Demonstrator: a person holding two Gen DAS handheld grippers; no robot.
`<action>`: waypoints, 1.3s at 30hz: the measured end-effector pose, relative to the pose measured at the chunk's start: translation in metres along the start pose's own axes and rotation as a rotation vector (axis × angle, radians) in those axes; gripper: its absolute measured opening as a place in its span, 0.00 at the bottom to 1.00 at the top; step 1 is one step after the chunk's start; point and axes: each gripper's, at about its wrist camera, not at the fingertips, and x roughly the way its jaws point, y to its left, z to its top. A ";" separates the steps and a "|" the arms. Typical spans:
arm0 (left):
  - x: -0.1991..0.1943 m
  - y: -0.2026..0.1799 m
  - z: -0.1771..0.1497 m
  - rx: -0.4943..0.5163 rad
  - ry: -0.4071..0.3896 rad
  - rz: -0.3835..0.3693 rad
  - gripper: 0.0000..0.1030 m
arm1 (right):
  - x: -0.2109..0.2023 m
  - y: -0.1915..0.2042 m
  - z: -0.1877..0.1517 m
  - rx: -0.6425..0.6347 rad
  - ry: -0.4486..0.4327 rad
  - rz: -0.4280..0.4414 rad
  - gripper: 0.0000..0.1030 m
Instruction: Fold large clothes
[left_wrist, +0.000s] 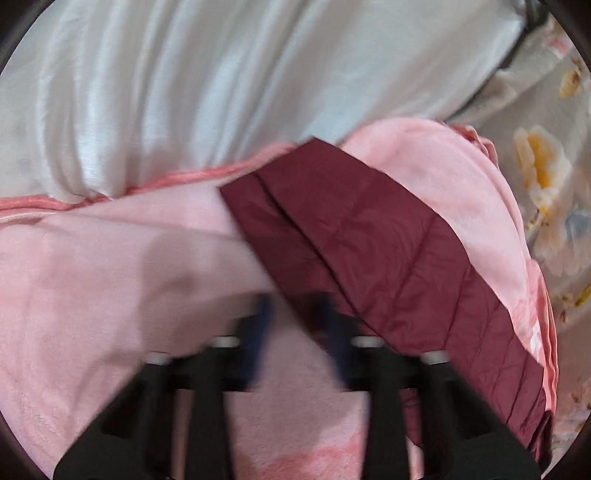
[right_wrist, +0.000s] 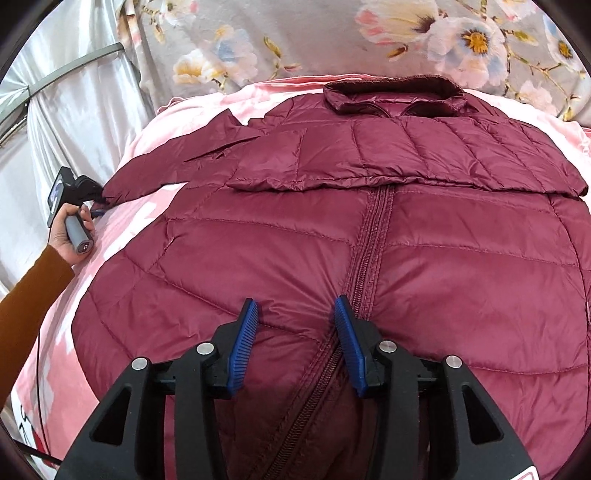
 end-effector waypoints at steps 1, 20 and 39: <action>-0.001 -0.002 0.000 0.004 0.004 -0.005 0.01 | 0.000 0.000 0.000 -0.002 0.000 -0.002 0.41; -0.288 -0.252 -0.250 0.783 -0.234 -0.588 0.00 | -0.042 -0.033 -0.013 0.153 -0.112 -0.003 0.51; -0.257 -0.241 -0.357 0.815 0.044 -0.676 0.80 | -0.091 -0.128 -0.017 0.326 -0.190 -0.109 0.60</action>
